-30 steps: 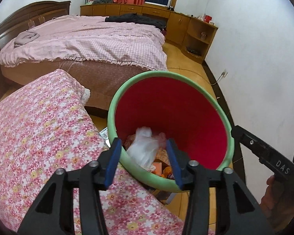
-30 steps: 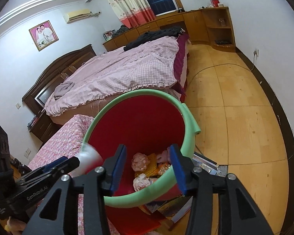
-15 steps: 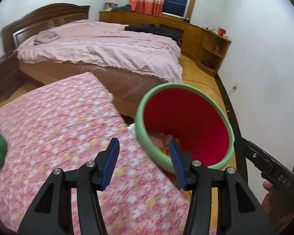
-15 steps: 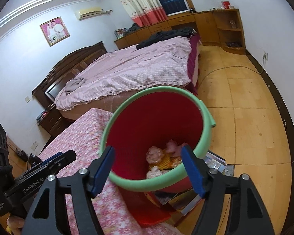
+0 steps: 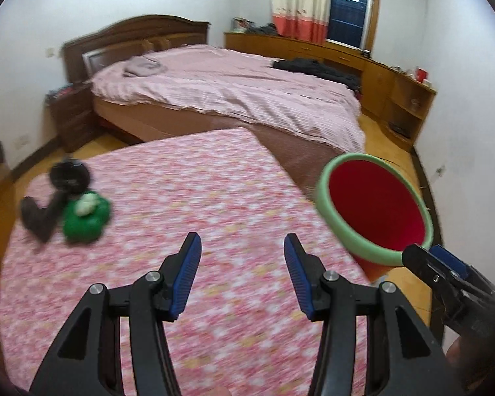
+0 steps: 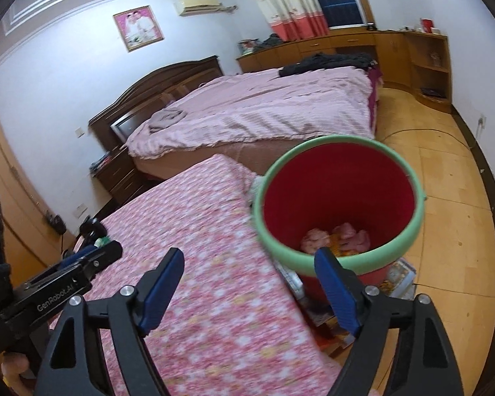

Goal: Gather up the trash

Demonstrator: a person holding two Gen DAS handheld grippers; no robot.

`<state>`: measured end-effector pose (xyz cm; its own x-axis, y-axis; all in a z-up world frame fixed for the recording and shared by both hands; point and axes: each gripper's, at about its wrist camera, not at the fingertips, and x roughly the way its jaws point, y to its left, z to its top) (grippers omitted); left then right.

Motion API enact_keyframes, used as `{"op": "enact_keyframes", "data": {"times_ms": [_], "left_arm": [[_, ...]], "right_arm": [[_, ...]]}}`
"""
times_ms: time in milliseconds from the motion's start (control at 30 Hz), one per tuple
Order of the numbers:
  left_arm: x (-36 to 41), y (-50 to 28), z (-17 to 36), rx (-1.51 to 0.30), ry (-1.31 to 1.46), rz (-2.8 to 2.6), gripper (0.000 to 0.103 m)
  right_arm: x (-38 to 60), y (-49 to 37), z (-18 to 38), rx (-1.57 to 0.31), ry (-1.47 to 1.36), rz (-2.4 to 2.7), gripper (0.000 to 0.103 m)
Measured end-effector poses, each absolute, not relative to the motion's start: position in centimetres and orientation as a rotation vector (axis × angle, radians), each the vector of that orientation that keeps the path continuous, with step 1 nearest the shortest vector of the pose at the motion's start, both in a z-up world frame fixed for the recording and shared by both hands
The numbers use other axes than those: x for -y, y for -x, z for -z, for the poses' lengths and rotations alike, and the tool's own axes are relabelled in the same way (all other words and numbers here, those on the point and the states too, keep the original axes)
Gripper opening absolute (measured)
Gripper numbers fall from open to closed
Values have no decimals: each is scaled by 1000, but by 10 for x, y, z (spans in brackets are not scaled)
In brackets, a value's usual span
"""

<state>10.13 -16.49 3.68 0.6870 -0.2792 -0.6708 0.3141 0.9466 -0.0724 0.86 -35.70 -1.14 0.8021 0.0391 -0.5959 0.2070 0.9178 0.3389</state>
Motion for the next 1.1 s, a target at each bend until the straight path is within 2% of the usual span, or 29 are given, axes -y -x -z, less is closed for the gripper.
{"op": "enact_keyframes", "data": {"times_ms": [233,367,1100], "left_arm": [[119,-78,-41,-719,-13,224,52],[102,-64,-41,-710,6,187,53],[62,-34,-35,-647,59,82,53]], "right_arm": [[314,-5,6,-633,-340,41,83],[293,1,3,-608,-295,23,89],[253,37,-10,-557,-182,75,89]]}}
